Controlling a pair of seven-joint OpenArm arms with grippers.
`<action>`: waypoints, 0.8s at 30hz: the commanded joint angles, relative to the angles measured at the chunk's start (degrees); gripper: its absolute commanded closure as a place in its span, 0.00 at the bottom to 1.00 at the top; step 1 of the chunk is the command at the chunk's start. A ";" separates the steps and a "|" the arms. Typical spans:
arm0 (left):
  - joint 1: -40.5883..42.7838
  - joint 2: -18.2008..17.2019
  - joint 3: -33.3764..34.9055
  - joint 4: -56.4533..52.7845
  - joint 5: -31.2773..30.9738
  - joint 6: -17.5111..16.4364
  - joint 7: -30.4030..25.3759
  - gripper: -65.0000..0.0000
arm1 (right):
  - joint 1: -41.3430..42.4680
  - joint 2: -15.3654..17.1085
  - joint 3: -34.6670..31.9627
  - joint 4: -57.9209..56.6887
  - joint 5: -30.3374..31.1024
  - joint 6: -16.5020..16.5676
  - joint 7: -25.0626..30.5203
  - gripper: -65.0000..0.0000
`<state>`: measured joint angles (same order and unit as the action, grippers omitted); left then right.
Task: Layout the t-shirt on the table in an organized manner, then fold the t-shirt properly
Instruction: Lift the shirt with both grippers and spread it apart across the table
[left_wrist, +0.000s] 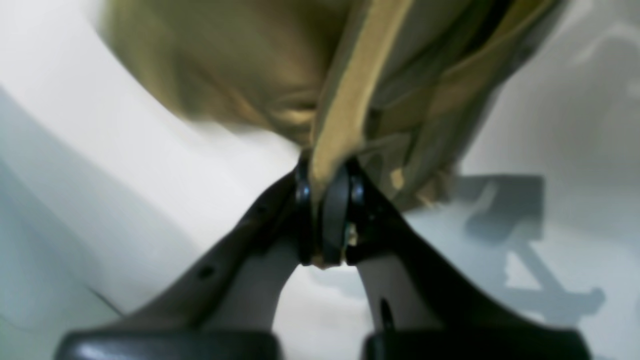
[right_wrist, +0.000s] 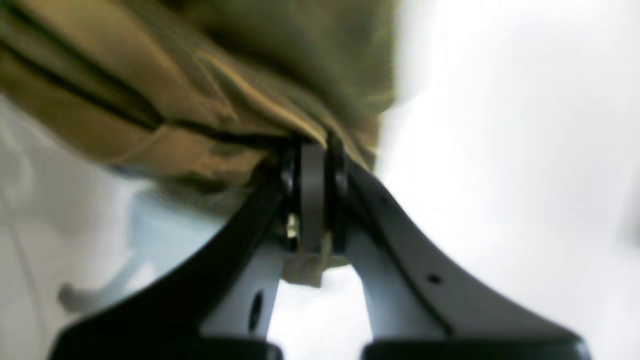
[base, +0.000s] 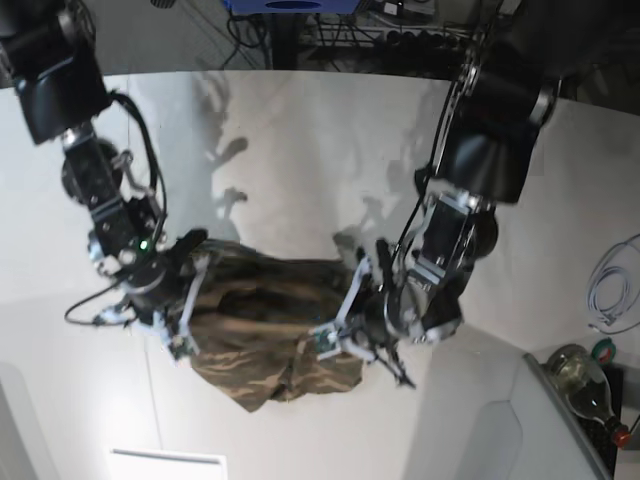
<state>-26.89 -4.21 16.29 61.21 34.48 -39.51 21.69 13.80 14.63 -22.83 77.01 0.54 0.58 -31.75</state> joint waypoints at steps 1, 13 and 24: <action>-5.59 0.38 -0.69 -0.77 1.61 2.45 0.42 1.00 | 4.18 1.50 0.54 0.48 -0.76 -0.80 2.60 1.00; -16.75 3.37 -4.56 22.00 1.96 9.84 2.88 1.00 | 20.70 12.40 5.55 18.33 -0.84 -0.89 8.05 1.00; 27.29 -5.16 -5.96 45.03 2.14 7.02 8.33 1.00 | -16.75 8.09 12.41 28.70 -0.84 -0.89 4.89 1.00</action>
<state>1.85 -9.26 10.81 105.19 35.33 -33.78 29.17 -4.91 21.52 -11.51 105.14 1.78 2.13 -27.59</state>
